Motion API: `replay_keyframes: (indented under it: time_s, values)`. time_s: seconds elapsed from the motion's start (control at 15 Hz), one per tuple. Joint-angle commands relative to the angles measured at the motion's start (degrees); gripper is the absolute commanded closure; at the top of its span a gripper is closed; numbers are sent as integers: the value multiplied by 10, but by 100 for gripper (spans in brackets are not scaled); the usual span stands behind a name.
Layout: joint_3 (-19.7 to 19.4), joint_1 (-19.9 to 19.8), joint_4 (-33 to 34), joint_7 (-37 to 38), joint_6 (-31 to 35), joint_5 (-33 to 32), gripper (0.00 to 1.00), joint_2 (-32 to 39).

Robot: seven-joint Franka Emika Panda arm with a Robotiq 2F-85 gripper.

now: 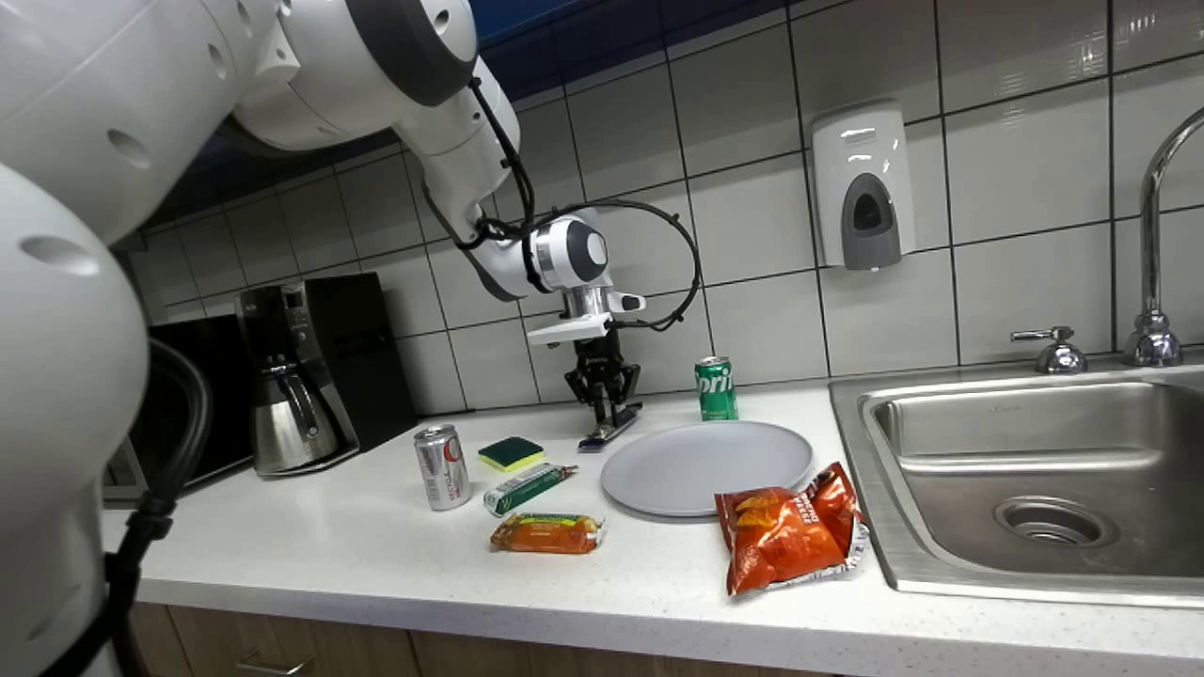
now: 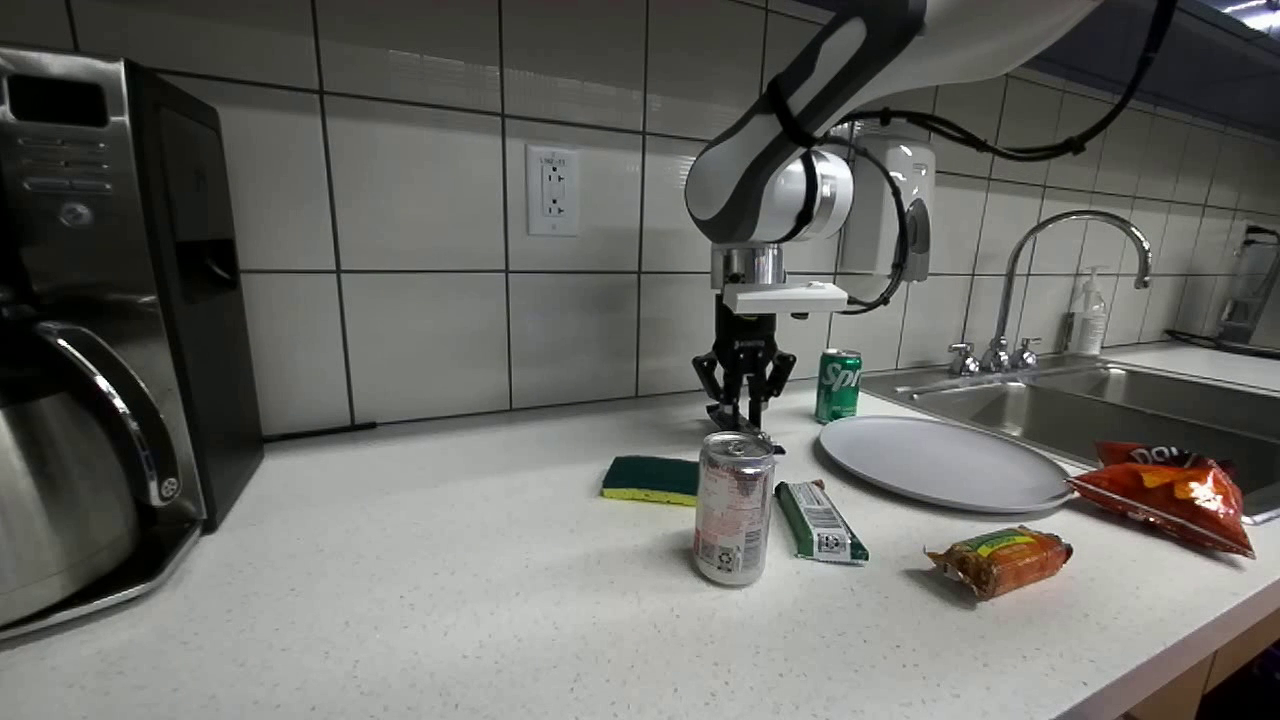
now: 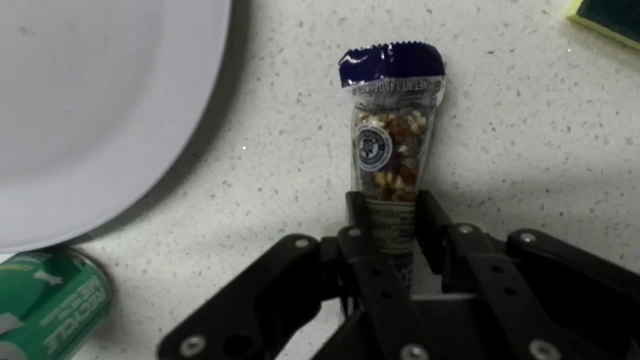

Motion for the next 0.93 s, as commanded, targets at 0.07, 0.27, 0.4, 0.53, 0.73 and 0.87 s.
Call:
replay_keyframes:
  time_s: [0.07,0.27,0.4,0.53,0.73,0.87]
  values:
    - [-1,5,-37,9,4,-5,93,-46]
    - [2,4,-53,7,6,1,93,-64]
    - [5,1,-70,1,10,5,93,-79]
    - [9,-5,-88,-6,13,12,93,-95]
    - [9,-10,-119,-3,18,26,93,-117]
    - [8,-10,-141,6,28,34,93,-131]
